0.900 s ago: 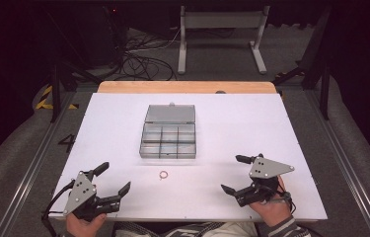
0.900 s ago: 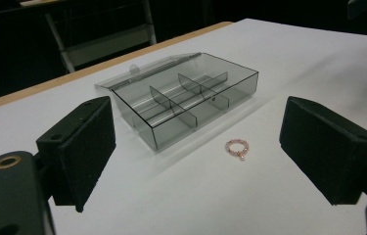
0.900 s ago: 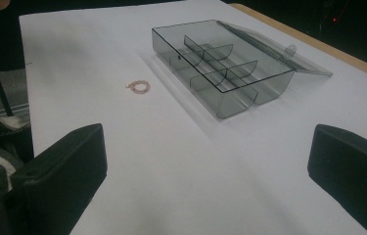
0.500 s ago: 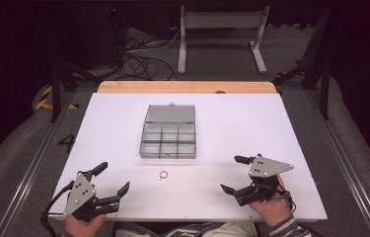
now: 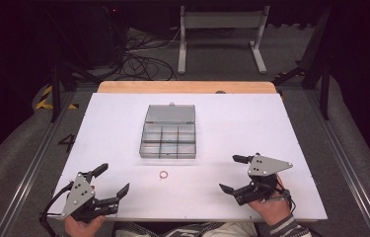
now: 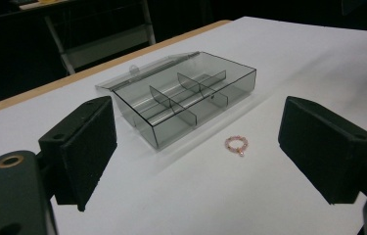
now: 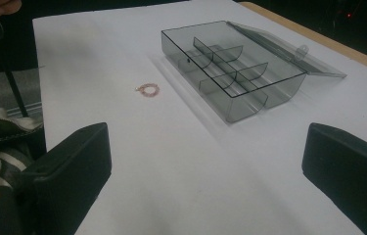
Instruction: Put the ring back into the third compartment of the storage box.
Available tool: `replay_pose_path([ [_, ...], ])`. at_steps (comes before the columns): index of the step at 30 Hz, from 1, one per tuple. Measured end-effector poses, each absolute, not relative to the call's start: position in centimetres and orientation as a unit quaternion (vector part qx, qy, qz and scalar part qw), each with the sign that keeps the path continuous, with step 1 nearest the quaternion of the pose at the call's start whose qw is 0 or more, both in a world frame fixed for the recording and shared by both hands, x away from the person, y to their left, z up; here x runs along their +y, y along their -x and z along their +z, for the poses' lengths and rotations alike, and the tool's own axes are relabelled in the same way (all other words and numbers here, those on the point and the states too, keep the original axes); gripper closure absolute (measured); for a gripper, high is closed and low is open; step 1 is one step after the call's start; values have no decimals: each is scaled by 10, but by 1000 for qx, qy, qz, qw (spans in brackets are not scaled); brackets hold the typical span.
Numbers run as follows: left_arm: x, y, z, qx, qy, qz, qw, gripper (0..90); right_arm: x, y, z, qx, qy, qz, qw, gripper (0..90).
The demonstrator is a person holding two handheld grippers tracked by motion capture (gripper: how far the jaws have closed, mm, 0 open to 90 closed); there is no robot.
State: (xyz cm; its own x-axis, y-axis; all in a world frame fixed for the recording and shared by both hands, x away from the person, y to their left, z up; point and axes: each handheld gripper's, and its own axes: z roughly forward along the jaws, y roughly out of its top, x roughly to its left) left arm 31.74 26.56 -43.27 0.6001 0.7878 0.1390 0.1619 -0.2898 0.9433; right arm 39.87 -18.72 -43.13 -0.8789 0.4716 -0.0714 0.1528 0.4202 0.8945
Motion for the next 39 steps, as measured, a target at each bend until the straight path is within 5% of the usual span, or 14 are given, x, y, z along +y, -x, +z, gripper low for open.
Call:
replay_pose_path([
  [33,265,-316,-433,320,-741,311,502,149,-147,-416,-410,846,-157,491,137,80],
  [39,265,-317,-433,318,-744,311,499,150,-145,-417,-405,842,-164,503,110,173],
])
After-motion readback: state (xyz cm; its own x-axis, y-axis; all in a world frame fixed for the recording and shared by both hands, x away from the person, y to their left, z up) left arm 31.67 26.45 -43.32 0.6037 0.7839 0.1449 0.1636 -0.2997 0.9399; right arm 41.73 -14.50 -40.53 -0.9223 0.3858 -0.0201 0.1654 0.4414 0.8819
